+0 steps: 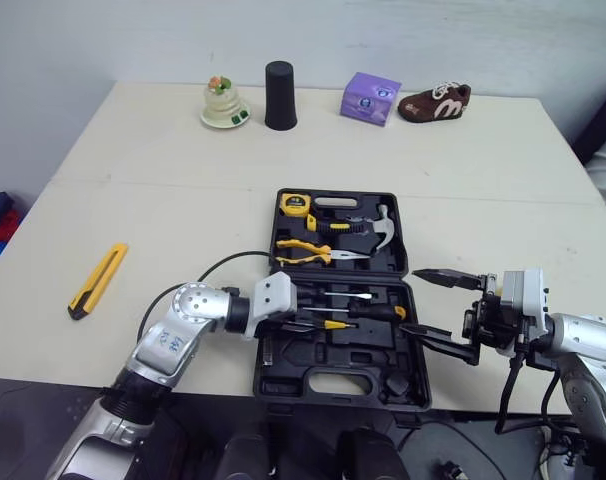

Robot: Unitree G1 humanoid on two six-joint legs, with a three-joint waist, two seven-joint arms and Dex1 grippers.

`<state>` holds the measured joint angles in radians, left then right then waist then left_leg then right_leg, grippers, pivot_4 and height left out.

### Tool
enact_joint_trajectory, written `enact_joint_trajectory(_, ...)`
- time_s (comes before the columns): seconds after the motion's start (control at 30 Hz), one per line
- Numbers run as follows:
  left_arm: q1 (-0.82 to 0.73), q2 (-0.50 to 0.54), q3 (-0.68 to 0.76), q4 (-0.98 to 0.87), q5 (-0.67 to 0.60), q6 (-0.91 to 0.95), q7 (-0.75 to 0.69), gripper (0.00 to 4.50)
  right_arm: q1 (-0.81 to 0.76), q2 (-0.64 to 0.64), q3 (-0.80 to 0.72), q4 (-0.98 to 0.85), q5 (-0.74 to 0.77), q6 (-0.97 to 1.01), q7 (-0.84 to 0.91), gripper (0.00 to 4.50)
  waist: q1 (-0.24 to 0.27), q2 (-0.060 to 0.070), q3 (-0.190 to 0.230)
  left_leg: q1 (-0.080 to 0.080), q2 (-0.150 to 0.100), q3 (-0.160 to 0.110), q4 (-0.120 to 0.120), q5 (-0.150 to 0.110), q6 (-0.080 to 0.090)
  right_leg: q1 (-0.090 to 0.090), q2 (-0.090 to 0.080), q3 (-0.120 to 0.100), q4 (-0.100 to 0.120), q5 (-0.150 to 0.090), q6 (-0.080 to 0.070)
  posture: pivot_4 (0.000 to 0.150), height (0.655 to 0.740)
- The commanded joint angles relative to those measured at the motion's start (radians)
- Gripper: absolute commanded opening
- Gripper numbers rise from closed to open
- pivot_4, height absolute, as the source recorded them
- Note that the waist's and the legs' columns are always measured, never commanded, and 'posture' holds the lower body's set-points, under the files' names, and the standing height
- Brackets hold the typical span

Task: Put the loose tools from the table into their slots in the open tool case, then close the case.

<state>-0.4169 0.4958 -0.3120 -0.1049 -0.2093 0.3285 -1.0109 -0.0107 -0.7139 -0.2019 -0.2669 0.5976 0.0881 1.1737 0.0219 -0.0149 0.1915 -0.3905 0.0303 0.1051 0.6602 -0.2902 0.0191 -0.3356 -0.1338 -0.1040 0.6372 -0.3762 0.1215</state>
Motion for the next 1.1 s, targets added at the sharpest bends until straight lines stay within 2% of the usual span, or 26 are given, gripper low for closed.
enact_joint_trajectory(0.03, 0.004, -0.003, -0.012, 0.057, 0.042, 0.070, 0.050, 0.02, 0.005, 0.006, -0.010, -0.009, 0.006, -0.014, 0.004, 4.50, 0.000, 0.000, 0.000, 0.000, 0.000, 0.000, 0.000, 0.000, 0.000, 0.000, 0.000, 0.000, 0.000, 0.000, 0.000, 0.150, 0.7400)
enact_joint_trajectory(0.2, 0.005, 0.018, -0.043, 0.065, 0.055, 0.143, 0.047, 0.02, -0.002, 0.004, -0.015, 0.005, 0.004, -0.019, 0.011, 4.50, -0.003, 0.001, -0.001, 0.001, 0.001, 0.000, 0.000, 0.000, 0.000, 0.001, 0.000, 0.000, 0.000, 0.000, 0.000, 0.150, 0.7400)
enact_joint_trajectory(0.33, 0.018, 0.014, -0.042, 0.048, 0.041, 0.120, 0.038, 0.02, -0.004, 0.006, -0.015, 0.013, 0.001, -0.026, 0.015, 4.50, -0.006, 0.001, -0.001, 0.004, 0.001, -0.001, -0.001, 0.000, 0.000, 0.005, 0.000, 0.000, -0.001, 0.000, 0.000, 0.150, 0.7400)
enact_joint_trajectory(0.57, 0.024, 0.062, -0.094, 0.080, 0.144, 0.024, 0.053, 0.02, -0.006, 0.011, -0.009, 0.036, -0.012, -0.044, 0.018, 4.50, -0.010, 0.002, -0.001, 0.006, 0.001, -0.003, -0.001, 0.000, -0.001, 0.008, 0.000, -0.001, -0.003, 0.000, 0.000, 0.150, 0.7400)
enact_joint_trajectory(0.63, 0.029, 0.052, -0.083, 0.087, 0.137, -0.008, 0.065, 0.02, -0.010, 0.013, -0.010, 0.049, -0.019, -0.052, 0.021, 4.50, -0.012, 0.004, -0.002, 0.007, 0.001, -0.003, -0.002, -0.001, -0.001, 0.011, 0.000, -0.001, -0.005, 0.000, 0.000, 0.150, 0.7400)
enact_joint_trajectory(0.87, 0.067, 0.003, 0.106, 0.011, 0.030, -0.322, 0.105, 0.02, -0.031, -0.012, -0.091, 0.152, -0.043, -0.145, 0.025, 4.50, -0.021, 0.004, -0.002, 0.011, 0.001, -0.003, -0.009, -0.001, -0.002, 0.013, -0.006, -0.003, -0.010, 0.000, 0.000, 0.150, 0.7400)
enact_joint_trajectory(0.93, 0.049, -0.010, 0.213, -0.027, -0.066, -0.307, 0.128, 0.02, -0.026, -0.020, -0.159, 0.184, -0.025, -0.165, 0.012, 4.50, -0.020, 0.004, -0.002, 0.010, 0.001, -0.003, -0.009, 0.000, -0.002, 0.012, -0.006, -0.004, -0.010, 0.000, 0.000, 0.150, 0.7400)
enact_joint_trajectory(1.0, 0.028, 0.007, 0.350, -0.079, -0.208, -0.197, 0.158, 0.02, -0.011, -0.039, -0.248, 0.261, -0.026, -0.209, 0.005, 4.50, -0.020, 0.004, -0.001, 0.007, 0.000, -0.005, -0.008, 0.000, -0.002, 0.011, -0.006, -0.005, -0.010, 0.000, 0.000, 0.150, 0.7400)
enact_joint_trajectory(1.1, 0.073, 0.067, 0.484, -0.097, -0.234, -0.169, 0.192, 0.94, -0.011, -0.057, -0.342, 0.419, -0.071, -0.333, -0.010, 4.50, -0.021, 0.004, -0.001, 0.005, 0.000, -0.007, -0.007, 0.000, -0.001, 0.012, -0.006, -0.008, -0.011, 0.000, 0.000, 0.150, 0.7400)
